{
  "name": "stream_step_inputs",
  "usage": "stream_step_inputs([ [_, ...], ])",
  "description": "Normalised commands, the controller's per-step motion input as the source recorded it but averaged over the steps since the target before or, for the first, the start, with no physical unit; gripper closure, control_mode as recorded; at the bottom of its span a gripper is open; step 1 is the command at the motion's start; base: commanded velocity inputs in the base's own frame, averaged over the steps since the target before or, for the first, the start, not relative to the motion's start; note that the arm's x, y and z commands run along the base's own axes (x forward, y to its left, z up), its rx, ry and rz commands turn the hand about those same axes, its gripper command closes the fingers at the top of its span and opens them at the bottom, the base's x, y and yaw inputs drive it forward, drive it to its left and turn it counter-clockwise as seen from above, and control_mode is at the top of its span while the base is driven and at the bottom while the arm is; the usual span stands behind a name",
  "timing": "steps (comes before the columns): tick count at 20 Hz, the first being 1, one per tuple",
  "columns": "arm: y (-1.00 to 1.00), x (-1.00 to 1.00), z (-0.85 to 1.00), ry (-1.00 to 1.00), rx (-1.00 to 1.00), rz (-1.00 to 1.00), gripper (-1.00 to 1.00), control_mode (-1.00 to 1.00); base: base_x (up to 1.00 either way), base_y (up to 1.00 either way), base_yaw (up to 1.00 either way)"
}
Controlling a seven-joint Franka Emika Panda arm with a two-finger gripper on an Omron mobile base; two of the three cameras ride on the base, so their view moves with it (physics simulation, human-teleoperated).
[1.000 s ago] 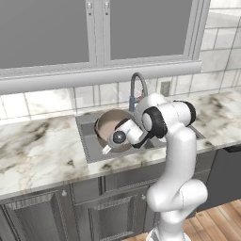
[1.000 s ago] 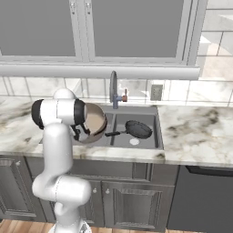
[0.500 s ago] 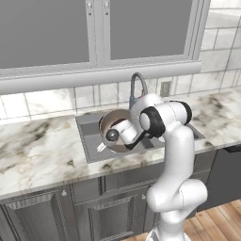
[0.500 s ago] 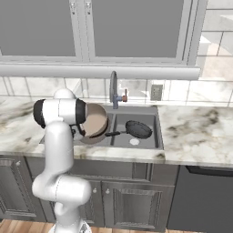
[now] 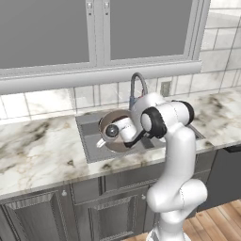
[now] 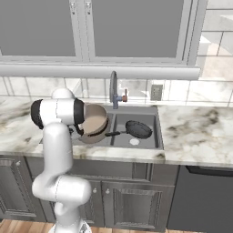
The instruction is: Move the pot and pan from the stove into the sink.
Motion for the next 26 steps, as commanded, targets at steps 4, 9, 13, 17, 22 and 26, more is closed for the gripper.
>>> stream_step_inputs([
  [4,0.01,0.00,0.69,-0.02,0.06,-0.12,-1.00,-1.00,0.00,0.00,0.00],
  [9,0.00,-0.10,0.77,-0.03,0.05,-0.14,-1.00,-1.00,0.00,0.00,0.00],
  [13,0.01,-0.34,0.81,-0.07,0.05,-0.14,-1.00,-1.00,0.00,0.00,0.00],
  [17,0.02,-0.47,0.82,-0.10,0.06,-0.13,-1.00,-1.00,0.00,0.00,0.00],
  [22,0.01,-0.65,0.68,-0.16,0.03,-0.10,-1.00,-1.00,0.00,0.00,0.00],
  [26,0.00,-0.98,0.41,-0.20,0.02,-0.06,-1.00,-1.00,0.00,0.00,0.00],
])
